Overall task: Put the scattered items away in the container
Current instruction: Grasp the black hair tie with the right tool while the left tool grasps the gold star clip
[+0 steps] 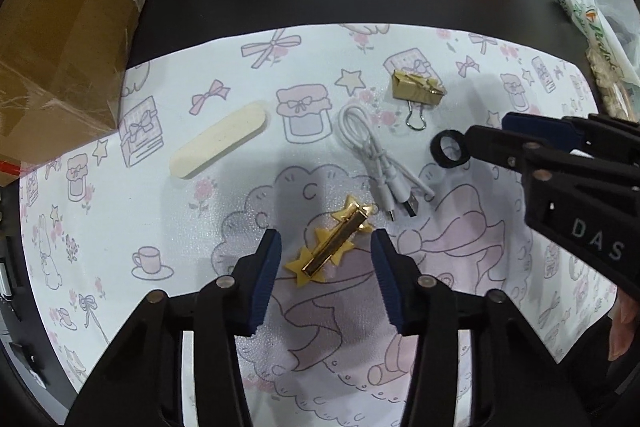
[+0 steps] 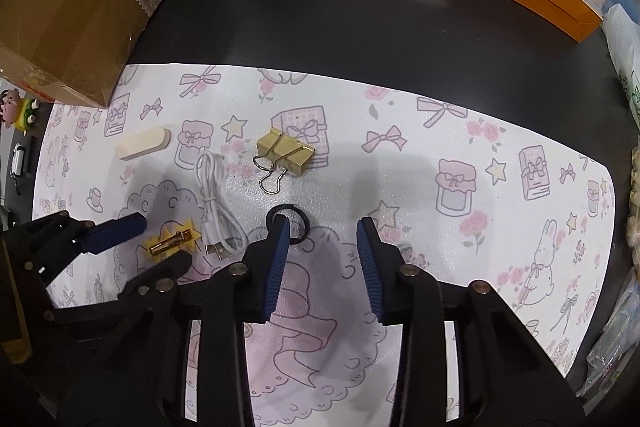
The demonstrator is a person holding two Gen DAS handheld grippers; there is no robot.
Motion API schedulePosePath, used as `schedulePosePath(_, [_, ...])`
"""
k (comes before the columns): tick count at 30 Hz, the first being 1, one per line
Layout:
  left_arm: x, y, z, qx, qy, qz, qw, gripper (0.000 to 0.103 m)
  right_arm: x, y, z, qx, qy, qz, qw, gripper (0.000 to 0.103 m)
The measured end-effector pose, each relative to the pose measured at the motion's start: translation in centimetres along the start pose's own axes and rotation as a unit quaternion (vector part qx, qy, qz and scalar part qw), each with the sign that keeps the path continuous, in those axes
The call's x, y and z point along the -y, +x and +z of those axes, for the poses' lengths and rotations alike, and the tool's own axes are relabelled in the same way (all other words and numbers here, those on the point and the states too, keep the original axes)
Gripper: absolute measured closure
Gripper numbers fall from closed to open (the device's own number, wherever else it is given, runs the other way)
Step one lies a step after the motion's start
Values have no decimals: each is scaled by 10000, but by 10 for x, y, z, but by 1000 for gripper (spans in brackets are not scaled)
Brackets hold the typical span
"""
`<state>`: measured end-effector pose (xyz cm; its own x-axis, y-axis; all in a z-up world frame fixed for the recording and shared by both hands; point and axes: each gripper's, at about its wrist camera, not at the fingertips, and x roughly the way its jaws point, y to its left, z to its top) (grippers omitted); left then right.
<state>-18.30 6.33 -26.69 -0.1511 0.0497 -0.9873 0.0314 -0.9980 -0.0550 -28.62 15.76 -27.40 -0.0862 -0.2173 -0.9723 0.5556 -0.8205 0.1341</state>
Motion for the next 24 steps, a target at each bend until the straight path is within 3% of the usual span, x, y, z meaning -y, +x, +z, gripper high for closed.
schedulePosePath(7, [9,4,-5,19,129,194,9997,58,-11,14,0,-96,-133,-14,9999,71])
schedulePosePath(12, [16,8,-11,6,264,361,9990,59,-14,19,0,-89,-167,-73,9998,90])
schedulePosePath(13, [17,8,-12,16,267,380,9989,63,-14,19,-1,-82,-180,-106,9997,91])
schedulePosePath(14, [17,8,-13,30,245,384,9990,76,-15,19,-1,-74,-194,-139,9997,94])
schedulePosePath(15, [17,8,-13,38,220,378,9990,76,-14,20,-1,-64,-176,-146,9997,95])
schedulePosePath(24, [6,10,-23,-130,-54,-154,9998,76,-14,9,-6,-1,-73,-41,10000,99])
